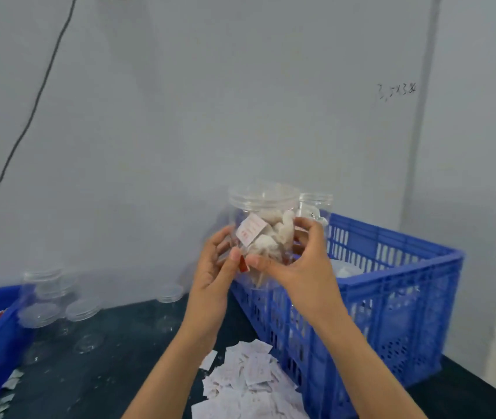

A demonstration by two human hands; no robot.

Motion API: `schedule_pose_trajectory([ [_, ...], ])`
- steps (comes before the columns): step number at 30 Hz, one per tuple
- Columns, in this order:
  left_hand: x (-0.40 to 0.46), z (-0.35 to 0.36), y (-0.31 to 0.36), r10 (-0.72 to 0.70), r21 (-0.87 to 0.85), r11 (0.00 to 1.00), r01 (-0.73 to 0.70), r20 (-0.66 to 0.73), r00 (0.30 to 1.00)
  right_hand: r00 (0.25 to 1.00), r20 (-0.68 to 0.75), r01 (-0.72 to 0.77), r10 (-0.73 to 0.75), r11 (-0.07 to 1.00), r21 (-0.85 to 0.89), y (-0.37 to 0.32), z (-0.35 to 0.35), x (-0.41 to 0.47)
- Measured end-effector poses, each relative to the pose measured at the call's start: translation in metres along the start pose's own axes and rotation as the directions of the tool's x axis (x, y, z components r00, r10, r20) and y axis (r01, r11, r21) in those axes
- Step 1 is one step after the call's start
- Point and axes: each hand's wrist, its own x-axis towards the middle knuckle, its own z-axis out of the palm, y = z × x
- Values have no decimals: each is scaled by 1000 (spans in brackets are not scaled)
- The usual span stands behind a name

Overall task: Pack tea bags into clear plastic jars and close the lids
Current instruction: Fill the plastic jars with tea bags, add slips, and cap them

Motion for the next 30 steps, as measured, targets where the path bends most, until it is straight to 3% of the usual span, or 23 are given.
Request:
schedule_pose_trajectory([
  [6, 29, 67, 2, -49, 28, 999, 46, 141, 989, 994, -104, -50, 38, 992, -113, 5, -72, 28],
  [12, 39, 93, -18, -116, 134, 986, 95, 160, 980, 987, -132, -118, 96, 979, -168, 31, -101, 39],
  [23, 38, 102, -34, -112, 340, 939, 52, 161, 981, 981, -57, -191, 183, 960, -203, 47, -113, 42],
  [30, 31, 98, -35, -117, 379, 924, 43, 175, 978, 971, 12, -224, 240, 924, -310, 45, -115, 43],
])
